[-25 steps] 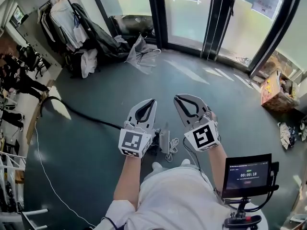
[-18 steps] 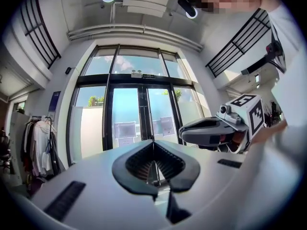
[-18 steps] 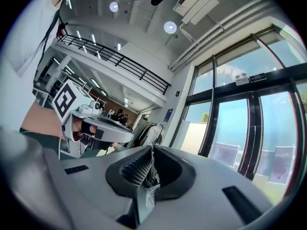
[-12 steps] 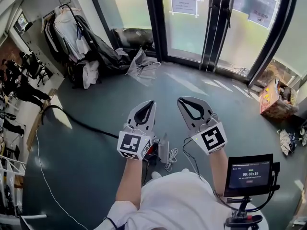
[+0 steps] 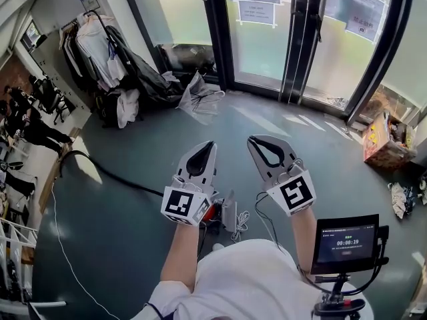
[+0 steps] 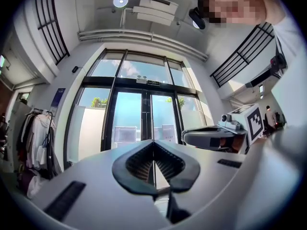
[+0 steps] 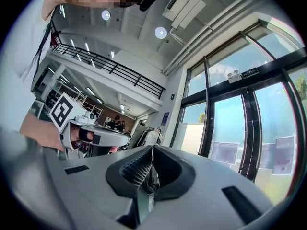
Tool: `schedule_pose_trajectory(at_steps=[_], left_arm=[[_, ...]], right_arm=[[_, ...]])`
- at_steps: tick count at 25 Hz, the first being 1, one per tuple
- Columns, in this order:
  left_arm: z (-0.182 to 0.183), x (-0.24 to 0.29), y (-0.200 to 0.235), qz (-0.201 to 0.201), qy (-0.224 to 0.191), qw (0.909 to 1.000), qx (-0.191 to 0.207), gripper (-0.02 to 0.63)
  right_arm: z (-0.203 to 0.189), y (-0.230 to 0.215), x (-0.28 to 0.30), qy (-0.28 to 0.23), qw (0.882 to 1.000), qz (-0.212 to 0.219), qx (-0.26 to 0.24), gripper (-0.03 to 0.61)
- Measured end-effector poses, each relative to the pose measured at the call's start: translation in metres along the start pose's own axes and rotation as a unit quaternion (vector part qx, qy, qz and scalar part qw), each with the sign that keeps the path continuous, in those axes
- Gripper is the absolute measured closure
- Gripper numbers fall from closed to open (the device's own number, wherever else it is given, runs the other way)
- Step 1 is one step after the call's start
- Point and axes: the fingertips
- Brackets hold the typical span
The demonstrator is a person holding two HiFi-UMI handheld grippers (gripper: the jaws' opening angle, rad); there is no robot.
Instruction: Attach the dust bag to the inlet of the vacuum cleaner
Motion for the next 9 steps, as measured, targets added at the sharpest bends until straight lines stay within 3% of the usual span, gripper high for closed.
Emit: schedule_pose_trajectory(at_steps=[9], left_arm=[[-0.0012, 0.0063, -0.0025, -0.020, 0.010, 0.9997, 0.006, 0.604]], right_arm=[[0.0007, 0.0014, 0.0049, 0.002, 1.000, -0.001, -0.007, 0.557]])
Point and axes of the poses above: the fingertips, and each gripper's own axes: x forward along the fingers, y to its left, z out of its top
